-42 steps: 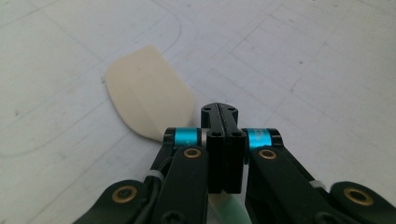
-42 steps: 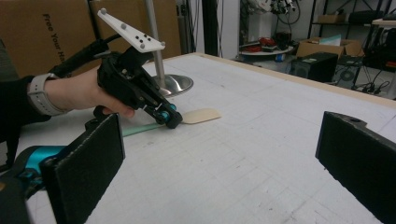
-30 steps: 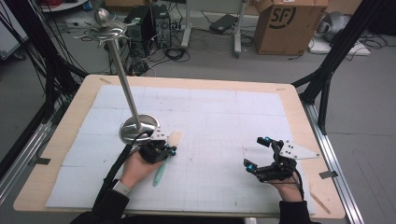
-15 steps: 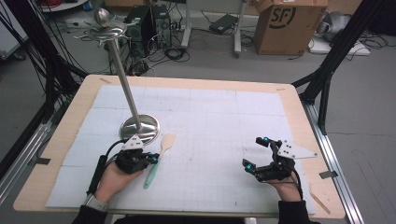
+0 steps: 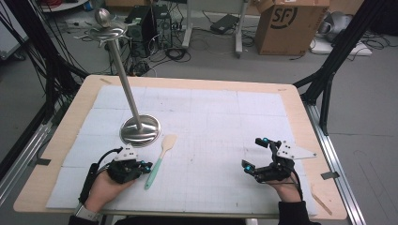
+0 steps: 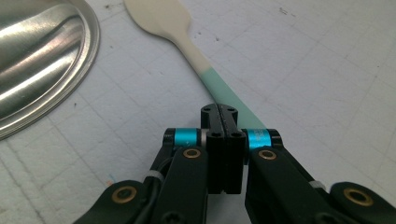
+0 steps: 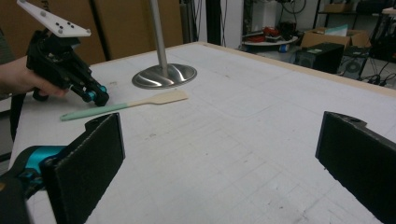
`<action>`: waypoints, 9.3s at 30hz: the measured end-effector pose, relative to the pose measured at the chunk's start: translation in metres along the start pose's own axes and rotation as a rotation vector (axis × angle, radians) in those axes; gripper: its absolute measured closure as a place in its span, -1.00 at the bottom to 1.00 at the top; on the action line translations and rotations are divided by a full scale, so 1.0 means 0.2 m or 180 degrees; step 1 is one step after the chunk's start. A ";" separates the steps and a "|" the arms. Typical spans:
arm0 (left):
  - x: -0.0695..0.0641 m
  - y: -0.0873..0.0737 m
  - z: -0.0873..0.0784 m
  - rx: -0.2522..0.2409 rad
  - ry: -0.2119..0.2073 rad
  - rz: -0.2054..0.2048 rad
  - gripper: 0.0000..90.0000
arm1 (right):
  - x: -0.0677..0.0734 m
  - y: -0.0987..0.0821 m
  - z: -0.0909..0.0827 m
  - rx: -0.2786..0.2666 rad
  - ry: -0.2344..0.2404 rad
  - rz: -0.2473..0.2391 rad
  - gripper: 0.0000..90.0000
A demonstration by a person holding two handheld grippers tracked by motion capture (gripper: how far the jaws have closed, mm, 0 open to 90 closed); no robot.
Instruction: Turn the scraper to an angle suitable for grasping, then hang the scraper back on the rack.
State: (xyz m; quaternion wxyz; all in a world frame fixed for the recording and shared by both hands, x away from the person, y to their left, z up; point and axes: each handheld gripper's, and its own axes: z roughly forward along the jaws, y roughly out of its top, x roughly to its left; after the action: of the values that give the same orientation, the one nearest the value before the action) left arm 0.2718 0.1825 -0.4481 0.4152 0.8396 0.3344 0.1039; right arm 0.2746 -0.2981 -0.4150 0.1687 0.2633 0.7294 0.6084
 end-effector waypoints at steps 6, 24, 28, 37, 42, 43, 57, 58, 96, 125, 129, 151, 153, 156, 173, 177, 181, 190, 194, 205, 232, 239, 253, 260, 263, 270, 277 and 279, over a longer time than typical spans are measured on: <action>-0.08 0.03 0.05 0.0035 -0.0115 0.0090 1.00 | 0.00 0.00 0.00 0.0006 -0.0004 -0.0011 -0.99; -0.30 0.20 0.31 -0.0017 -0.0457 0.0355 1.00 | -0.01 0.00 0.00 0.0005 0.0000 -0.0018 -0.99; -0.27 0.22 0.29 -0.0110 -0.0383 0.0288 1.00 | 0.00 0.00 0.00 0.0025 0.0007 -0.0010 -0.99; -0.11 0.33 0.32 -0.0075 -0.0298 0.0136 1.00 | 0.00 0.00 0.00 0.0041 0.0023 -0.0018 -0.99; -0.03 0.40 0.37 -0.0072 -0.0164 0.0095 1.00 | 0.00 -0.01 0.01 0.0055 0.0039 -0.0014 -0.99; -0.02 0.41 0.39 -0.0085 -0.0149 0.0085 1.00 | 0.00 -0.01 0.01 0.0055 0.0039 -0.0020 -0.99; 0.08 0.43 0.51 -0.0002 -0.0096 0.0106 1.00 | -0.01 -0.01 0.01 0.0055 0.0046 -0.0021 -0.99; 0.08 0.43 0.51 -0.0032 -0.0101 0.0073 1.00 | 0.00 -0.01 0.01 0.0058 0.0042 -0.0024 -0.99; -0.11 0.09 0.07 0.0267 -0.0245 0.0292 1.00 | 0.00 -0.01 0.01 0.0095 0.0023 -0.0042 -0.99; -0.59 0.34 0.49 0.0175 -0.0913 0.0773 0.99 | -0.01 -0.01 0.01 0.0106 0.0027 -0.0034 -0.99; -0.62 0.37 0.52 0.0204 -0.0885 0.0864 1.00 | -0.01 -0.01 0.02 0.0115 0.0029 -0.0048 -0.99; -0.28 0.27 0.35 0.0135 -0.0272 0.0543 1.00 | -0.01 -0.02 0.01 0.0118 0.0037 -0.0038 -0.99; -0.25 0.26 0.32 0.0120 -0.0227 0.0483 1.00 | -0.01 -0.02 0.02 0.0126 0.0037 -0.0058 -0.99; -0.20 0.23 0.29 0.0119 -0.0162 0.0419 1.00 | -0.01 -0.02 0.02 0.0132 0.0031 -0.0066 -0.99; -0.13 0.15 0.14 0.0055 -0.0177 0.0324 1.00 | -0.01 -0.02 0.02 0.0156 0.0022 -0.0052 -0.99; -0.12 0.07 0.08 0.0090 -0.0225 0.0291 1.00 | -0.01 -0.02 0.03 0.0180 0.0027 -0.0040 -0.99; -0.09 0.01 0.02 0.0028 -0.0217 0.0198 1.00 | 0.00 -0.03 0.04 0.0215 0.0037 -0.0066 -0.99; -0.01 -0.07 -0.09 0.0040 0.0016 0.0237 1.00 | 0.00 -0.03 0.04 0.0224 0.0035 -0.0050 -0.99; 0.04 -0.08 -0.12 0.0025 0.0122 0.0222 1.00 | 0.00 -0.03 0.04 0.0217 0.0025 -0.0057 -0.99; 0.06 -0.05 -0.22 -0.0991 -0.0162 0.0260 0.70 | 0.00 -0.03 0.03 0.0218 0.0025 -0.0042 -0.99; 0.13 0.05 -0.17 -0.0245 -0.0210 0.0703 -0.69 | 0.00 -0.03 0.04 0.0255 0.0018 -0.0048 -0.99; 0.17 0.11 -0.14 0.0173 -0.0505 0.0714 -0.60 | 0.00 -0.03 0.04 0.0253 0.0026 -0.0048 -0.99; 0.20 0.19 -0.06 0.0842 -0.0520 0.0959 -0.37 | 0.00 -0.04 0.05 0.0282 0.0029 -0.0060 -0.99; 0.21 0.20 -0.03 0.1077 -0.0529 0.0961 -0.03 | 0.01 -0.05 0.07 0.0322 0.0044 -0.0094 -0.99; 0.23 0.20 -0.02 0.1140 -0.0559 0.0932 0.12 | 0.01 -0.04 0.06 0.0319 0.0036 -0.0092 -0.99; 0.24 0.21 -0.01 0.1185 -0.0556 0.0891 0.35 | 0.01 -0.04 0.06 0.0302 0.0031 -0.0095 -0.99; 0.23 0.21 -0.01 0.1185 -0.0529 0.0914 0.48 | 0.01 -0.04 0.06 0.0301 0.0034 -0.0077 -0.99; 0.22 0.21 -0.01 0.1199 -0.0515 0.0957 0.52 | 0.01 -0.04 0.06 0.0301 0.0030 -0.0069 -0.99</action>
State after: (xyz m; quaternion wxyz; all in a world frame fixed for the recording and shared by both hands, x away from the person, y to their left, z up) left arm 0.3238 0.1953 -0.4194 0.2567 0.9481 0.1849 0.0328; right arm 0.2787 -0.2892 -0.4254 0.1592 0.2601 0.7610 0.5726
